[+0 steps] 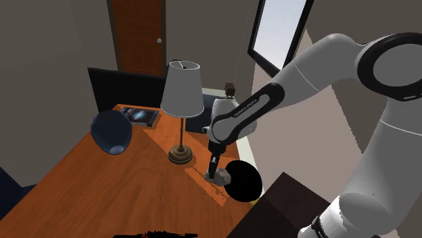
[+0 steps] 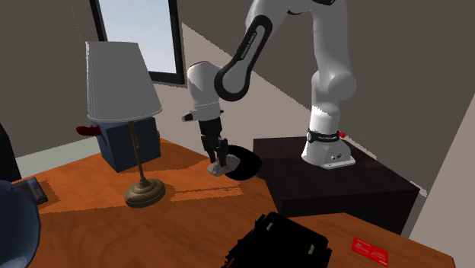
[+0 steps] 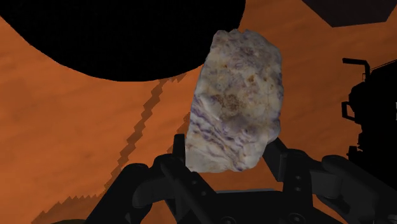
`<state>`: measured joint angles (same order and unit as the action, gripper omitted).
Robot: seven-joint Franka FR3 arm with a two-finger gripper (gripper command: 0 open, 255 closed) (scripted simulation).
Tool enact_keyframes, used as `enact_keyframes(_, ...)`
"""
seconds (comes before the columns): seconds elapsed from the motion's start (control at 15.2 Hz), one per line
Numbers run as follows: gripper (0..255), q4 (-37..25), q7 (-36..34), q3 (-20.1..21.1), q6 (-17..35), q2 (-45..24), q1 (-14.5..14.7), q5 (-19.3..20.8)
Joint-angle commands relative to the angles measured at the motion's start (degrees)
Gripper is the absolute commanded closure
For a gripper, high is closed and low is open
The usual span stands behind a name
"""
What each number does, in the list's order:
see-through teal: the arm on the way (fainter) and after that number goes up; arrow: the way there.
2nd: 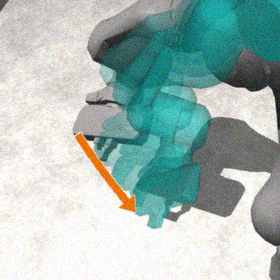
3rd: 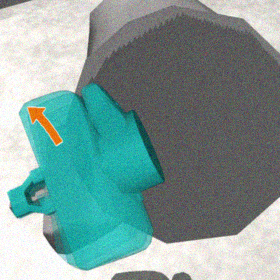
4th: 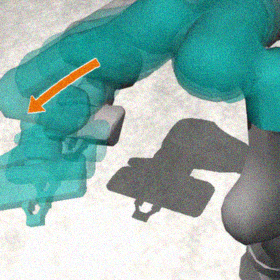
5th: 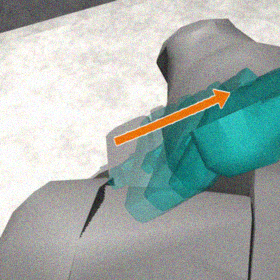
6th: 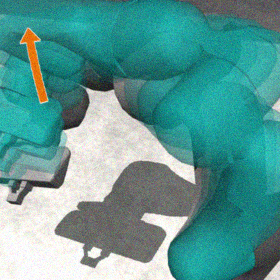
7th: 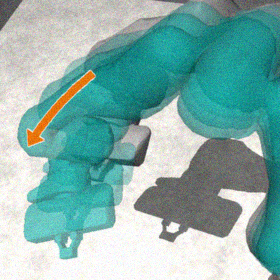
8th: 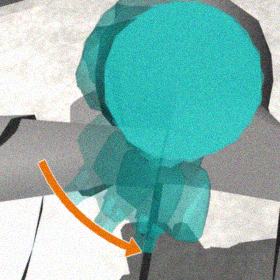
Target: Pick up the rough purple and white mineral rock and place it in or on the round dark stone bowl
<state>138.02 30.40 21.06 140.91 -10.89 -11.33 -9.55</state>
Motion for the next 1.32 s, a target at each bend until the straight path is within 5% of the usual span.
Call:
enact_keyframes(0.0, 255, -0.1, 0.0, 0.2, -1.5, 1.4, -0.1, -0.5)
enact_keyframes(0.59, 255, -1.2, 0.5, 0.6, -8.3, 7.4, -0.5, -2.2)
enact_keyframes(1.25, 255, 7.3, 15.8, -7.0, -11.9, 17.5, -8.0, -2.5)
